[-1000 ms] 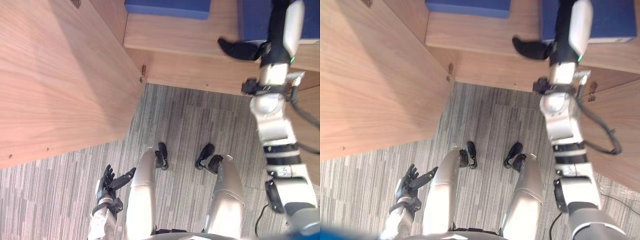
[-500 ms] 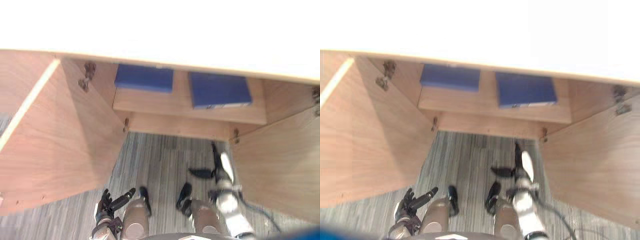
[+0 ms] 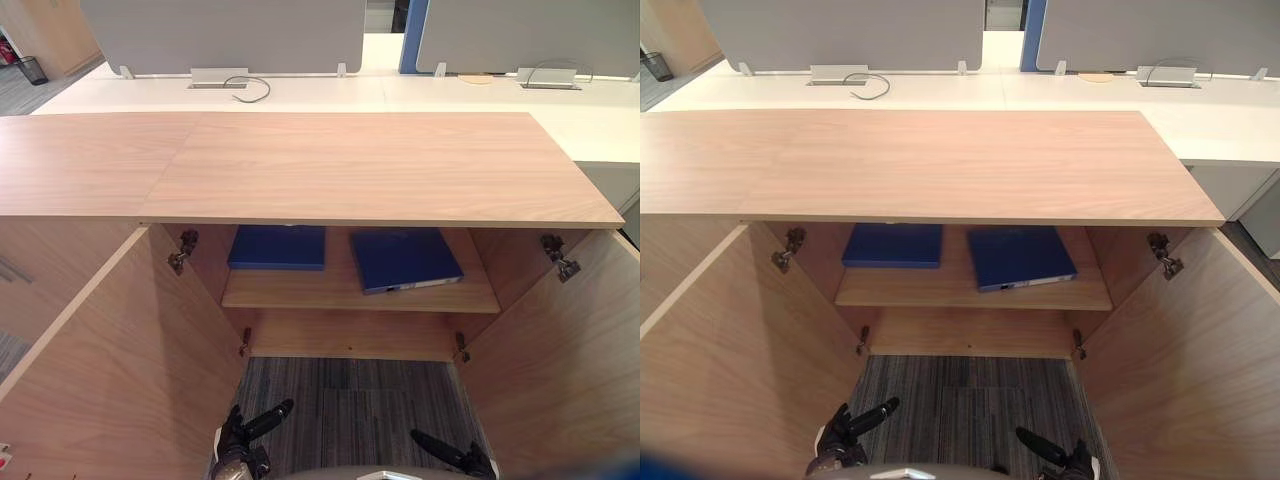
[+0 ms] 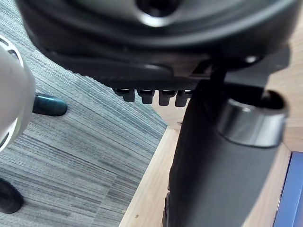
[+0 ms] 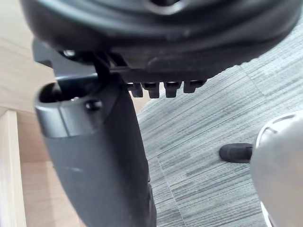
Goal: Walk over to the cabinet, pick up the folder, carry it to the office cabinet, place the folder inside the office cabinet, then close the office cabinet door
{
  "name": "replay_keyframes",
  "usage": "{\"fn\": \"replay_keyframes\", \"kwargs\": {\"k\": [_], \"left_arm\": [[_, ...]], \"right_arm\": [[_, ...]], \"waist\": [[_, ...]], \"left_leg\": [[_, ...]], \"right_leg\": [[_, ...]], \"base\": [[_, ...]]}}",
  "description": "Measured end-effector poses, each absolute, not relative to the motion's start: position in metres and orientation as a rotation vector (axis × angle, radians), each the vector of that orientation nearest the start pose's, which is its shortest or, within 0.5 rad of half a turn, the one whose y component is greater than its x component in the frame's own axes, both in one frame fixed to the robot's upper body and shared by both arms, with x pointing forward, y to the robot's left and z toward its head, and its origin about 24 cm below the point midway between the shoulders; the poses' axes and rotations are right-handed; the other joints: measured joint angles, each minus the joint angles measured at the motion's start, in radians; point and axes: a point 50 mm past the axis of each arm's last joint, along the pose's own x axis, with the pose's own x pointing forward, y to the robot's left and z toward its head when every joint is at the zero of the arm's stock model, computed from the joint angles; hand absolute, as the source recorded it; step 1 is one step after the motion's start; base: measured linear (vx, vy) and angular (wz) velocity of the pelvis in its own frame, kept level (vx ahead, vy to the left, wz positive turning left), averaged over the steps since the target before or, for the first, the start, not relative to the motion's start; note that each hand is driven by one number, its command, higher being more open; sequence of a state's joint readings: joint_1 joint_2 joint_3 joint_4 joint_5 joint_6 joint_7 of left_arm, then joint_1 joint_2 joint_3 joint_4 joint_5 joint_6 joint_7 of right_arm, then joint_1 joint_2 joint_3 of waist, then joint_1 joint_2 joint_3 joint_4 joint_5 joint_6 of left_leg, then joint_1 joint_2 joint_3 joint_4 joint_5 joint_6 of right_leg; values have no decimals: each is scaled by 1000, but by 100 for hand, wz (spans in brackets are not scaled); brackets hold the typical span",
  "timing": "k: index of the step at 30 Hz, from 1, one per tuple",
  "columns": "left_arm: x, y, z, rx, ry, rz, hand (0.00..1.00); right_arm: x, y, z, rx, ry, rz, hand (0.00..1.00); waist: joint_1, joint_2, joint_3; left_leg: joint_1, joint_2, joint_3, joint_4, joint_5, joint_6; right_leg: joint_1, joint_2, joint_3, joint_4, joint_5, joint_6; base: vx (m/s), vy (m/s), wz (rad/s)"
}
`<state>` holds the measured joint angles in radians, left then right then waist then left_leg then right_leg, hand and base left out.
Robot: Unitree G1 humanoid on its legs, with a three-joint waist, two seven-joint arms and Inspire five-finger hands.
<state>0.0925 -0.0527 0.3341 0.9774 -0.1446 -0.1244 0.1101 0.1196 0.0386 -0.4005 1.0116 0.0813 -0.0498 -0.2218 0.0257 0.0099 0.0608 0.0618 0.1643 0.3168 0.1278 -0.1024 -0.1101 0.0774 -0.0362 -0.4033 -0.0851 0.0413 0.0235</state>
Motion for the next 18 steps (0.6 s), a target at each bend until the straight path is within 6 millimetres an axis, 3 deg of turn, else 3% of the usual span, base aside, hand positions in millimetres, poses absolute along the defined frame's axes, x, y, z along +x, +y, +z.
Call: {"fn": "replay_keyframes", "kwargs": {"k": [1, 3, 5, 6, 7, 8, 11, 12, 13, 14, 15, 18], "left_arm": [[103, 189, -154, -257, 939, 513, 100], [98, 200, -154, -235, 944, 536, 100], [90, 202, -156, -259, 956, 573, 100], [84, 205, -156, -266, 963, 608, 100], [81, 204, -157, -273, 970, 620, 100], [80, 205, -157, -274, 971, 627, 100], [80, 205, -157, -276, 966, 629, 100], [80, 206, -157, -274, 966, 629, 100], [78, 207, -157, -270, 974, 631, 100], [74, 207, -158, -267, 984, 634, 100], [69, 205, -160, -270, 1005, 632, 100], [59, 214, -162, -244, 1042, 648, 100]], "right_arm": [[75, -198, -163, 183, 1094, -636, 100], [80, -195, -164, 180, 1097, -597, 100], [81, -198, -163, 156, 1088, -577, 100], [83, -203, -162, 130, 1082, -564, 100], [84, -204, -161, 122, 1079, -559, 100], [84, -205, -161, 122, 1076, -560, 100], [86, -205, -161, 123, 1083, -557, 100], [86, -205, -162, 122, 1090, -554, 100], [86, -207, -162, 119, 1094, -552, 100], [85, -209, -162, 115, 1097, -550, 100], [84, -209, -163, 113, 1102, -546, 100], [79, -202, -165, 126, 1128, -532, 100]], "waist": [[1, -7, 5], [19, -17, 41], [23, -3, 52], [25, 23, 57], [27, 33, 62], [27, 28, 59], [30, 23, 67], [32, 20, 69], [35, 26, 70], [39, 31, 72], [45, 36, 69], [48, 6, 54]], "left_leg": [[-10, 4, -1, 41, -6, 1], [-86, 55, -10, 320, -46, 12], [-163, 106, -52, 525, -40, 19], [-207, 138, -89, 637, -24, 42], [-226, 146, -110, 685, -6, 52], [-242, 147, -123, 716, -6, 47], [-253, 71, -164, 593, -113, 26], [-247, 18, -193, 461, -127, 14], [-217, -31, -246, 253, -112, -2], [-199, -36, -248, 205, -62, 2], [-182, -46, -242, 178, -29, 24], [-146, -115, -221, 116, -31, 53]], "right_leg": [[6, -3, 5, 0, -1, -1], [44, 4, 36, 4, -15, -17], [50, 21, 57, 29, -30, -26], [56, 42, 73, 46, -38, -33], [66, 48, 86, 48, -39, -35], [67, 47, 99, 50, -40, -36], [44, 16, 146, 64, -41, -31], [33, -4, 161, 67, -42, -23], [25, -22, 179, 66, -41, -1], [31, -26, 189, 63, -39, 11], [41, -30, 199, 51, -36, 21], [62, -95, 192, 37, -33, 60]], "base": [[-75, -29, -17], [-96, -39, -39], [-83, -10, -43], [-7, 14, -39], [20, 19, -39], [46, 35, -37], [65, 134, -37], [52, 190, -46], [55, 206, -51], [50, 184, -50], [155, 215, -36], [228, 208, 2]]}}
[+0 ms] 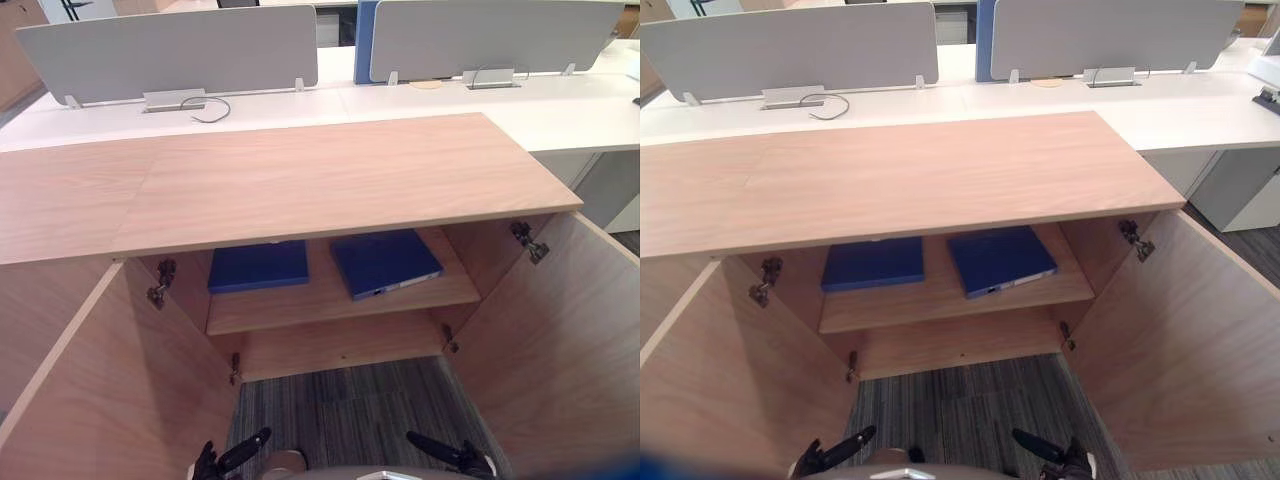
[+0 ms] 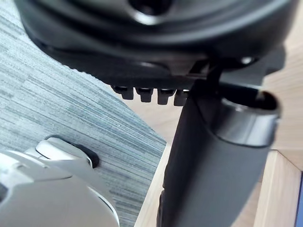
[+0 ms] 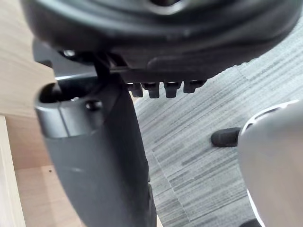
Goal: Walk over to the cabinet, pick up the folder, carry it to the office cabinet, place the folder inside the office cabinet, then close the office cabinet door
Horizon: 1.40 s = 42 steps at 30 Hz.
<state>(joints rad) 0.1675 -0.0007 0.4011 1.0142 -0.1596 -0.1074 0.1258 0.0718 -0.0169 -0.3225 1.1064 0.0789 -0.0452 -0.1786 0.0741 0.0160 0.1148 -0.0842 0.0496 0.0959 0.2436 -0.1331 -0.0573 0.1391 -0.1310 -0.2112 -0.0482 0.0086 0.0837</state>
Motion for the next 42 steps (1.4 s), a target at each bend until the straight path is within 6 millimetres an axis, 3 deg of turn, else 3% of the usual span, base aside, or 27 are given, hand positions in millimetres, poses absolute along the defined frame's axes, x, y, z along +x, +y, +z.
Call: {"fn": "replay_keyframes", "kwargs": {"k": [1, 3, 5, 7, 8, 9, 10, 11, 13, 14, 16, 17, 18, 19, 20, 21, 24, 25, 30, 34, 42], "left_arm": [[49, 214, -163, -238, 1065, 655, 100], [43, 214, -164, -233, 1086, 655, 100], [40, 209, -166, -226, 1110, 634, 100], [39, 206, -167, -221, 1118, 612, 100], [40, 203, -167, -215, 1122, 590, 100], [40, 204, -167, -202, 1123, 580, 100], [40, 206, -167, -195, 1123, 579, 100], [39, 212, -165, -171, 1120, 578, 100], [40, 218, -164, -157, 1114, 589, 100], [41, 220, -164, -153, 1110, 591, 100], [43, 218, -164, -146, 1109, 578, 100], [44, 217, -164, -141, 1109, 569, 100], [46, 217, -163, -134, 1103, 560, 100], [48, 219, -162, -125, 1092, 559, 100], [51, 222, -161, -114, 1084, 562, 100], [51, 212, -163, -136, 1090, 553, 100], [52, 208, -163, -127, 1087, 537, 100], [52, 210, -163, -123, 1083, 537, 100], [54, 214, -161, -112, 1067, 525, 100], [55, 218, -160, -87, 1059, 494, 100], [44, 220, -161, -53, 1090, 446, 100]], "right_arm": [[73, -201, -167, 122, 1153, -525, 100], [69, -200, -168, 118, 1170, -518, 100], [69, -204, -168, 94, 1180, -499, 100], [69, -208, -168, 95, 1182, -501, 100], [72, -212, -167, 86, 1174, -505, 100], [79, -213, -165, 81, 1157, -503, 100], [83, -212, -164, 77, 1143, -498, 100], [93, -212, -161, 51, 1105, -485, 100], [98, -212, -159, 23, 1090, -484, 100], [99, -211, -158, 16, 1085, -475, 100], [114, -206, -152, -13, 1020, -442, 100], [119, -205, -150, -19, 1000, -432, 100], [129, -200, -144, -36, 949, -399, 100], [139, -194, -138, -49, 899, -363, 100], [152, -189, -128, -93, 827, -312, 100], [163, -190, -121, -152, 775, -275, 100], [177, -189, -109, -267, 698, -198, 100], [184, -189, -103, -355, 660, -141, 100], [186, -184, -101, -519, 627, 33, 100], [180, -178, -101, -678, 589, 272, 100], [180, -173, -107, -760, 590, 441, 100]], "waist": [[0, -9, -32], [1, -13, -57], [5, 0, -61], [5, 12, -65], [7, 26, -62], [0, 24, -56], [-4, 19, -52], [-24, 9, -40], [-33, -16, -26], [-33, -24, -21], [-36, -13, -8], [-36, -7, -3], [-36, -8, 6], [-33, -21, 8], [-35, -23, 24], [-26, 17, 17], [-24, 31, 12], [-23, 26, 12], [-20, 10, 12], [-18, 2, 7], [12, -7, -9]], "left_leg": [[25, -43, 2, -46, 8, 27], [48, -69, 4, -77, 9, 40], [103, -111, 23, -122, 16, 65], [144, -131, 34, -140, 6, 80], [180, -136, 43, -152, -3, 91], [208, -145, 47, -154, -4, 92], [221, -151, 46, -154, -5, 94], [254, -162, 35, -157, -17, 113], [290, -162, 29, -174, -22, 121], [293, -157, 28, -174, -22, 121], [292, -120, 20, -159, -23, 120], [288, -111, 16, -142, -25, 116], [268, -101, 10, -84, -44, 87], [248, -100, 9, -34, -68, 64], [223, -86, -1, 29, -124, 47], [200, -47, -2, 63, -150, 33], [180, -15, -3, 66, -146, 26], [168, 2, -7, 55, -136, 8], [129, 25, -29, 51, -105, -21], [135, 12, -58, 34, -63, -30], [143, -16, -102, 15, -34, -10]], "right_leg": [[5, -36, -9, 1, -17, 31], [5, -60, -11, 3, -31, 45], [3, -111, -6, 63, -80, 76], [-5, -139, 3, 144, -121, 80], [-57, -158, 23, 292, -162, 75], [-141, -191, 21, 492, -189, 47], [-178, -214, 9, 587, -189, 36], [-235, -286, -52, 772, -166, -14], [-265, -344, -138, 889, -183, -25], [-275, -349, -155, 899, -202, -21], [-315, -310, -181, 809, -248, 12], [-313, -296, -180, 761, -248, 12], [-308, -274, -165, 630, -226, 15], [-307, -258, -138, 528, -152, 8], [-308, -244, -108, 492, -109, 51], [-308, -206, -117, 482, -111, 43], [-313, -175, -139, 464, -115, 37], [-313, -154, -152, 436, -109, 28], [-283, -110, -193, 319, -50, 9], [-212, -102, -230, 211, -3, 17], [-102, -85, -285, 17, 100, 21]], "base": [[283, 174, 15], [260, 113, 7], [309, 140, -9], [259, 158, -21], [250, 224, -35], [178, 195, -31], [206, 166, -3], [179, 79, 17], [168, -2, 19], [129, -92, 4], [97, -164, -4], [75, -215, -3], [49, -187, -4], [67, -298, -3], [89, -268, -10], [103, -245, -5], [87, -130, 7], [42, -96, 6], [30, -62, 9], [4, 8, 21], [-27, 74, 15]]}}
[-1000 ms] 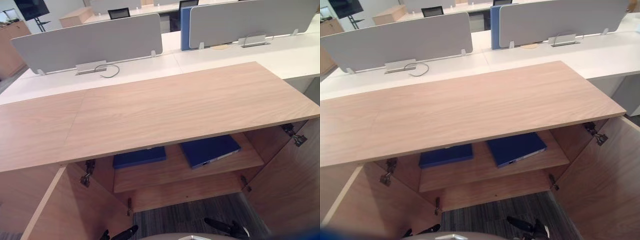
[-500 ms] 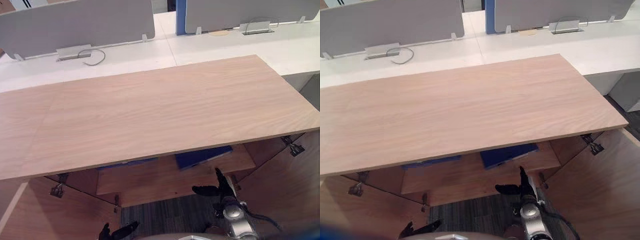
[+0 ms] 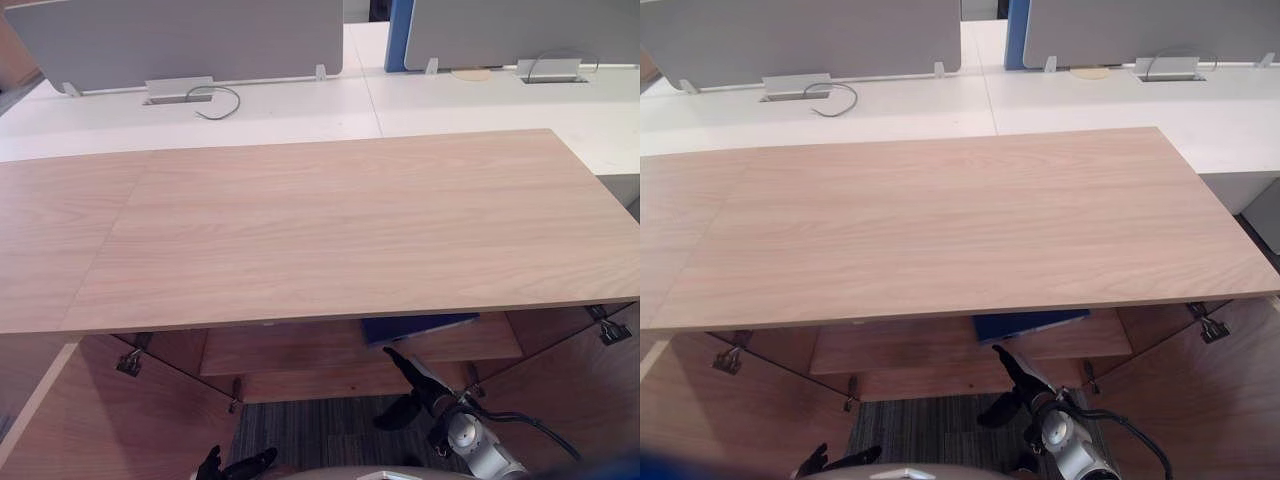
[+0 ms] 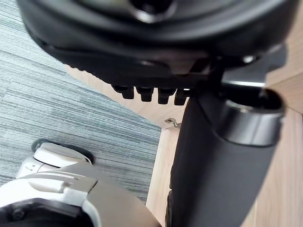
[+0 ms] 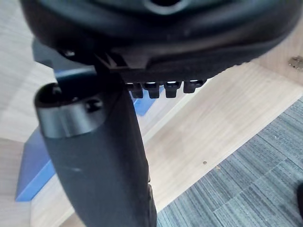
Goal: Walk over to the cabinet, pick up the folder, carry it to the office cabinet, place the folder inside the office cabinet, then close the office cabinet door
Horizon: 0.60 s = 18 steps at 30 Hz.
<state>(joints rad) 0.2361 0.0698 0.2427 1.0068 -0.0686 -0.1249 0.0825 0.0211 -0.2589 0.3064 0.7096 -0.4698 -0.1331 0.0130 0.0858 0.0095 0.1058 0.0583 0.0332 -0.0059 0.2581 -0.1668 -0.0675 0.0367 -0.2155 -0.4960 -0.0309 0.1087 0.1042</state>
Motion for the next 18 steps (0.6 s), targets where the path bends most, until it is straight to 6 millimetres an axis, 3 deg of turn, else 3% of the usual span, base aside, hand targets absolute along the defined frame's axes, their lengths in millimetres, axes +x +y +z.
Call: {"fn": "replay_keyframes", "kwargs": {"k": [5, 8, 10, 11, 12, 14, 16, 17, 18], "left_arm": [[43, 219, -161, -65, 1088, 470, 100], [42, 217, -161, -82, 1091, 494, 100], [45, 211, -162, -98, 1083, 502, 100], [45, 212, -162, -99, 1082, 519, 100], [45, 213, -161, -103, 1080, 535, 100], [44, 220, -160, -162, 1064, 676, 100], [40, 232, -159, -253, 1034, 847, 100], [36, 234, -158, -314, 1020, 936, 100], [33, 236, -158, -339, 1010, 980, 100]], "right_arm": [[192, -168, -110, -762, 620, 436, 100], [216, -170, -95, -782, 552, 362, 100], [235, -181, -70, -777, 438, 238, 100], [244, -187, -53, -778, 360, 165, 100], [247, -190, -44, -786, 318, 128, 100], [254, -207, -4, -811, 153, -26, 100], [253, -214, 24, -872, 41, -92, 100], [249, -218, 39, -929, -26, -115, 100], [246, -220, 47, -954, -59, -122, 100]], "waist": [[19, 2, -1], [21, 19, 17], [17, 44, 62], [12, 43, 93], [7, 51, 106], [-24, 81, 157], [-35, 65, 198], [-31, 65, 219], [-38, 55, 225]], "left_leg": [[-9, -13, -37, -9, 1, 1], [-25, -32, -46, 22, 1, 1], [-64, -60, -59, 97, 0, 2], [-95, -82, -58, 147, -11, 14], [-115, -88, -57, 177, -30, 18], [-206, -85, -53, 306, -168, 50], [-299, -86, -18, 418, -240, 70], [-375, -64, 12, 488, -273, 83], [-413, -62, 26, 522, -285, 82]], "right_leg": [[20, 2, -24, -53, 40, -3], [3, -22, -27, -15, 39, -2], [-82, -95, 2, 168, -29, 2], [-145, -141, 30, 285, -72, 3], [-174, -157, 40, 336, -92, 3], [-312, -192, 85, 529, -161, 8], [-434, -215, 147, 642, -193, 12], [-513, -216, 182, 712, -200, 10], [-566, -230, 207, 798, -238, 8]], "base": [[-73, 98, 17], [-106, 126, 11], [-182, 167, -1], [-280, 208, -2], [-250, 155, -1], [-331, 158, -1], [-381, 142, -43], [-341, 104, -60], [-293, 71, -45]]}}
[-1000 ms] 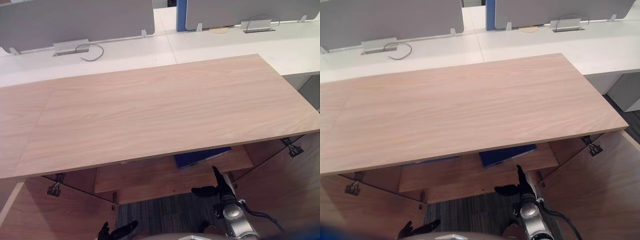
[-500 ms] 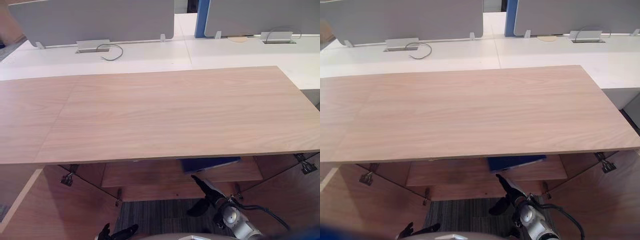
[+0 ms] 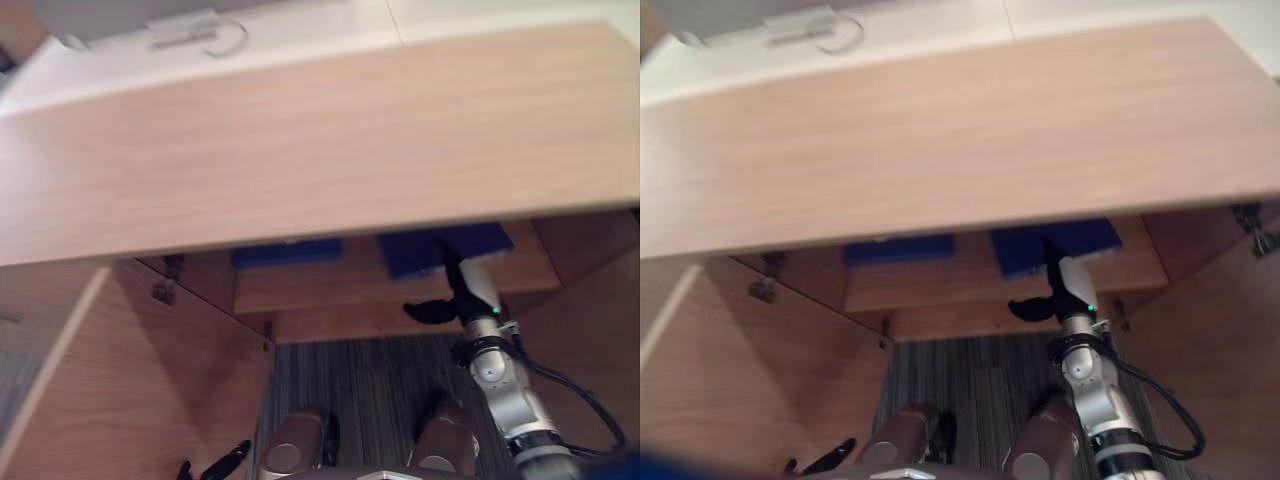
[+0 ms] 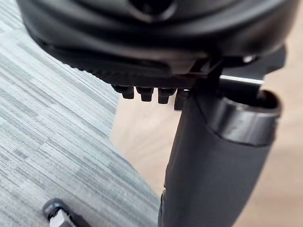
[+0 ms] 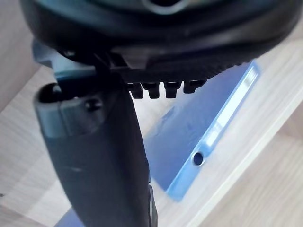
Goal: Walk over to the cabinet, pick up the folder, carry it to the office cabinet, place the folder inside the office cabinet, then close the office cabinet door
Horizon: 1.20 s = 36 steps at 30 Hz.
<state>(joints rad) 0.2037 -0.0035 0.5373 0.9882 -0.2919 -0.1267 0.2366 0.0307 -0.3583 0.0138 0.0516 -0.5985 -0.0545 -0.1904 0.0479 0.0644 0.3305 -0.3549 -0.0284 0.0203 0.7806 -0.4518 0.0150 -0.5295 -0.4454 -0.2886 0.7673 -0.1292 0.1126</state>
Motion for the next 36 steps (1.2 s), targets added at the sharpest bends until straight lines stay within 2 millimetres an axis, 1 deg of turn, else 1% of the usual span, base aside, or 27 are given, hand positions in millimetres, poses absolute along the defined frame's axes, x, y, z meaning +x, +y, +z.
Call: {"fn": "replay_keyframes", "kwargs": {"k": [1, 2, 3, 4, 5, 6, 7, 8, 9, 10, 11, 12, 14, 16, 18, 20, 21, 23, 26, 29, 32, 36], "left_arm": [[33, 241, -156, -372, 982, 1049, 100], [35, 243, -155, -380, 970, 1063, 100], [47, 242, -153, -398, 942, 1058, 100], [53, 243, -152, -401, 925, 1053, 100], [66, 246, -147, -412, 876, 1056, 100], [70, 247, -145, -423, 853, 1062, 100], [77, 251, -141, -434, 815, 1080, 100], [79, 254, -139, -433, 797, 1092, 100], [83, 259, -135, -441, 763, 1120, 100], [86, 261, -132, -447, 742, 1134, 100], [91, 265, -128, -447, 710, 1143, 100], [97, 267, -123, -446, 679, 1146, 100], [102, 269, -117, -447, 641, 1154, 100], [107, 269, -113, -452, 617, 1160, 100], [111, 268, -109, -459, 599, 1164, 100], [115, 264, -105, -475, 578, 1164, 100], [116, 263, -104, -475, 574, 1160, 100], [120, 265, -100, -475, 557, 1153, 100], [125, 268, -93, -475, 527, 1142, 100], [127, 272, -86, -470, 501, 1135, 100], [124, 274, -84, -461, 492, 1135, 100], [124, 274, -83, -466, 490, 1105, 100]], "right_arm": [[237, -225, 62, -1040, -124, -126, 100], [235, -226, 67, -1069, -145, -121, 100], [235, -229, 79, -1140, -195, -115, 100], [235, -229, 83, -1158, -211, -107, 100], [234, -227, 91, -1202, -250, -83, 100], [233, -226, 95, -1226, -276, -73, 100], [232, -222, 104, -1257, -335, -52, 100], [231, -221, 109, -1272, -363, -43, 100], [229, -218, 117, -1305, -410, -30, 100], [228, -218, 121, -1333, -434, -20, 100], [227, -218, 125, -1357, -457, -6, 100], [227, -219, 128, -1381, -467, 3, 100], [227, -221, 131, -1407, -470, 13, 100], [228, -222, 133, -1412, -472, 6, 100], [230, -224, 140, -1417, -487, -23, 100], [234, -227, 157, -1423, -537, -92, 100], [236, -227, 162, -1423, -552, -111, 100], [242, -228, 179, -1433, -601, -172, 100], [245, -227, 193, -1454, -656, -195, 100], [247, -226, 199, -1471, -681, -198, 100], [247, -226, 202, -1476, -693, -203, 100], [249, -226, 207, -1486, -705, -205, 100]], "waist": [[-8, -22, 11], [-6, -27, 13], [-12, -13, 34], [-14, -15, 41], [-10, -23, 50], [-8, -25, 53], [-8, -34, 60], [-9, -39, 64], [-8, -52, 72], [-8, -54, 77], [-9, -62, 83], [-6, -68, 86], [5, -69, 91], [7, -69, 98], [10, -69, 98], [15, -69, 98], [17, -68, 98], [27, -68, 99], [45, -67, 99], [57, -66, 100], [58, -66, 100], [61, -58, 106]], "left_leg": [[-82, -3, 18, 96, -29, -2], [-119, -1, 23, 137, -38, -3], [-181, 12, 20, 210, -59, -9], [-206, 13, 19, 239, -66, -14], [-271, 23, 22, 305, -86, -20], [-297, 28, 22, 330, -93, -23], [-346, 36, 24, 378, -106, -28], [-367, 42, 25, 401, -111, -31], [-408, 56, 29, 442, -122, -38], [-439, 67, 30, 470, -127, -43], [-481, 76, 30, 503, -131, -46], [-525, 86, 30, 528, -136, -48], [-578, 106, 30, 556, -140, -52], [-613, 117, 29, 570, -140, -52], [-642, 126, 32, 575, -139, -54], [-673, 133, 34, 580, -137, -57], [-678, 135, 34, 581, -137, -58], [-692, 141, 29, 587, -137, -59], [-712, 142, 25, 590, -137, -60], [-734, 141, 21, 591, -136, -60], [-749, 140, 20, 593, -136, -60], [-751, 138, 23, 592, -136, -61]], "right_leg": [[-55, -15, 56, 144, -75, 27], [-57, -12, 67, 143, -141, 36], [-111, -11, 72, 194, -154, 18], [-138, -15, 78, 224, -164, 10], [-211, -16, 97, 288, -186, -3], [-239, -14, 102, 311, -195, -4], [-294, -12, 114, 357, -207, -18], [-320, -11, 121, 379, -213, -22], [-368, -6, 132, 419, -224, -33], [-398, -1, 132, 441, -228, -40], [-441, 1, 137, 472, -234, -48], [-487, 6, 143, 492, -239, -48], [-541, 22, 144, 509, -238, -52], [-577, 30, 145, 518, -233, -59], [-609, 34, 145, 521, -229, -66], [-643, 41, 144, 522, -222, -77], [-649, 43, 144, 524, -220, -81], [-662, 45, 141, 531, -223, -88], [-680, 44, 138, 534, -224, -89], [-694, 40, 132, 534, -225, -90], [-706, 36, 129, 535, -225, -91], [-709, 30, 129, 536, -228, -92]], "base": [[-171, 19, -23], [-198, -14, -16], [-145, -39, -3], [-182, -54, 2], [-130, -48, 0], [-148, -66, -5], [-92, -48, -6], [-80, -44, -10], [-34, -31, -11], [-45, -36, -10], [-46, -40, -5], [-39, -30, -7], [-34, -18, -16], [-22, -15, -13], [-1, -19, -9], [13, -26, -7], [21, -30, -4], [16, -39, 1], [-7, -46, 3], [-22, -25, 6], [-13, -6, 5], [-4, -3, 2]]}}
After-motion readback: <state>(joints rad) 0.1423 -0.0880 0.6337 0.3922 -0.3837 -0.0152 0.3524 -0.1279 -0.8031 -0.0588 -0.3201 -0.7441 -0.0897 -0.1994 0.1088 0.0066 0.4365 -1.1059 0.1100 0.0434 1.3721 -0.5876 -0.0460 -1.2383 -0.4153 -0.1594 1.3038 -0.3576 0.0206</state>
